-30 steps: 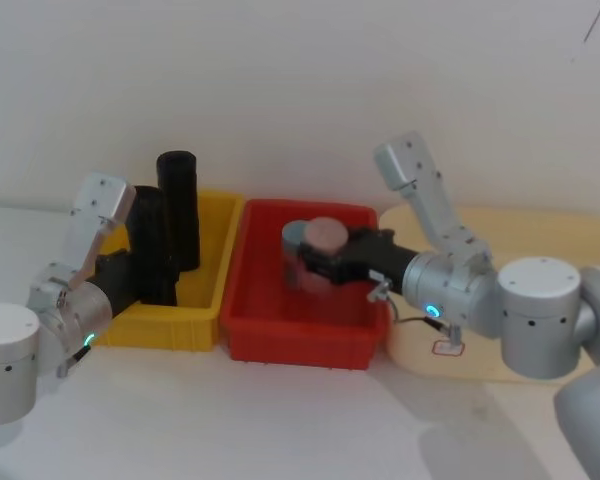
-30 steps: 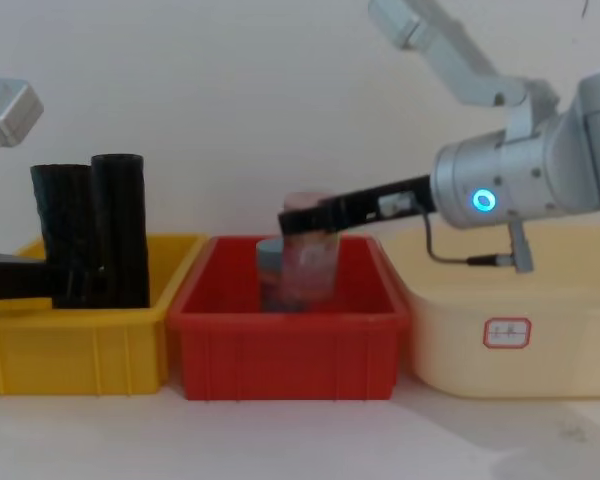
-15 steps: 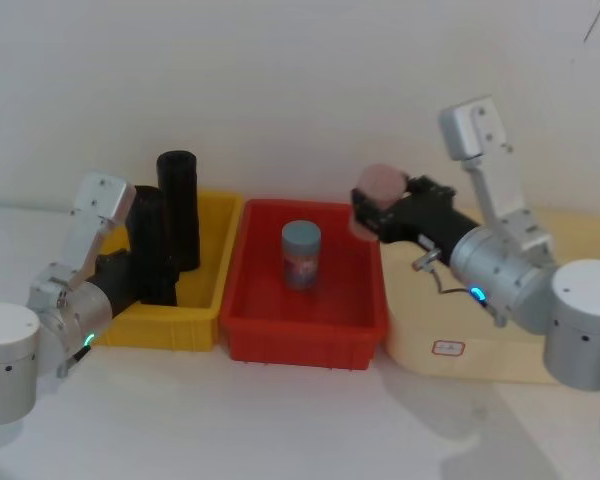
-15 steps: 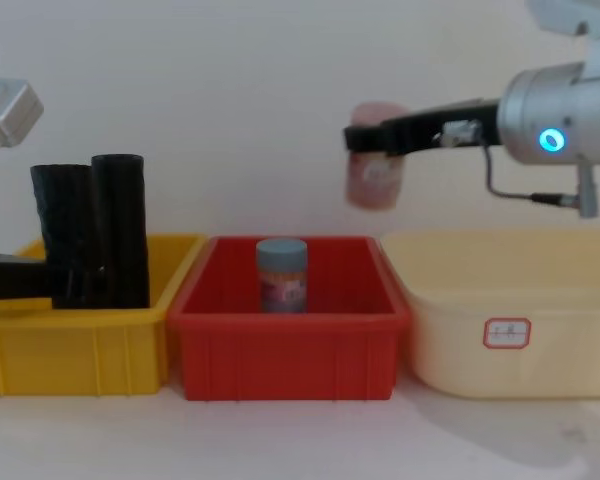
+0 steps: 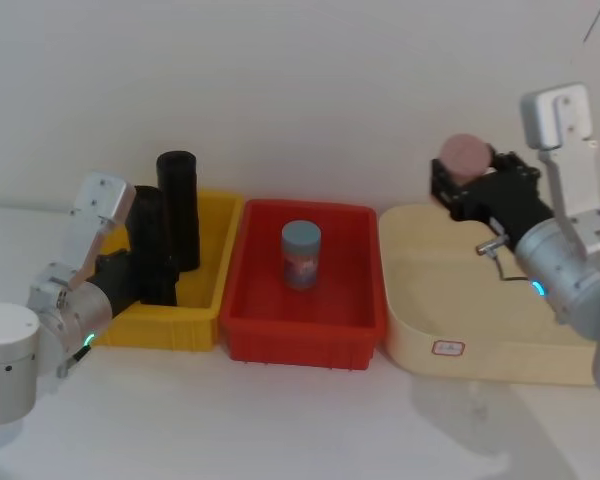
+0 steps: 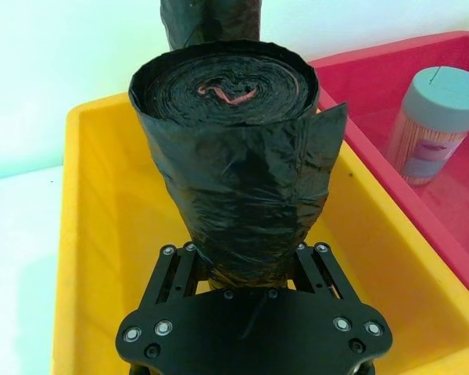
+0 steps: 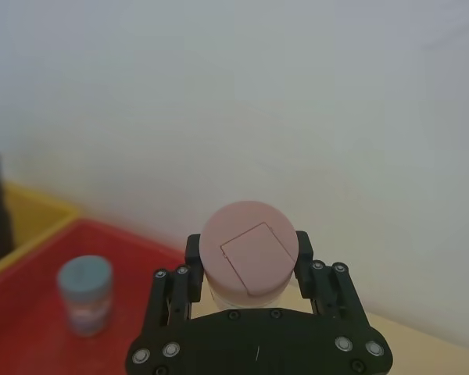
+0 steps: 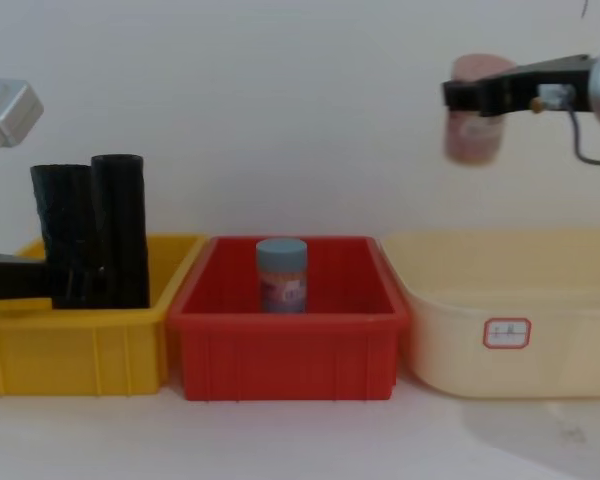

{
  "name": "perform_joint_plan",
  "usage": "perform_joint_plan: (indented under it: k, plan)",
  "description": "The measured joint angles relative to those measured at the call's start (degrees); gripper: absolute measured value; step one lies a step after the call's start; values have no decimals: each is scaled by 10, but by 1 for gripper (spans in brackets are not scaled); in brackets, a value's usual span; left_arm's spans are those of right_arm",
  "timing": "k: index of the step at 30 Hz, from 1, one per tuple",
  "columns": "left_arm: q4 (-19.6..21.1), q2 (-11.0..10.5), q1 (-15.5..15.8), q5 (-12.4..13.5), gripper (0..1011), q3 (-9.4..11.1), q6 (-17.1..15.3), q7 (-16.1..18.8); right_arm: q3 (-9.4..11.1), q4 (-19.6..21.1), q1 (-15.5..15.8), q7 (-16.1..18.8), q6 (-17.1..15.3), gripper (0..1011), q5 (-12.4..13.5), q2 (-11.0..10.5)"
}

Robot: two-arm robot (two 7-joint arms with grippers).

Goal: Pick up the garbage bag with the one hand and transfer it to the other hand.

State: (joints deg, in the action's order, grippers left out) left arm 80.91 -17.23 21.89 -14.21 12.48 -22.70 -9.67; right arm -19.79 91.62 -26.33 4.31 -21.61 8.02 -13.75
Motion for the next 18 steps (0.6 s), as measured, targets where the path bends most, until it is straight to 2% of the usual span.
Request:
perform_joint_plan:
  k: [12,18]
  plan:
    - [0,0,0,0,464,0,0,0,43,6,22,-63,3,650,-29,-9]
    - [0,0,0,0,464,0,0,0,59,-5,25,-77,-13,650,-36,-13]
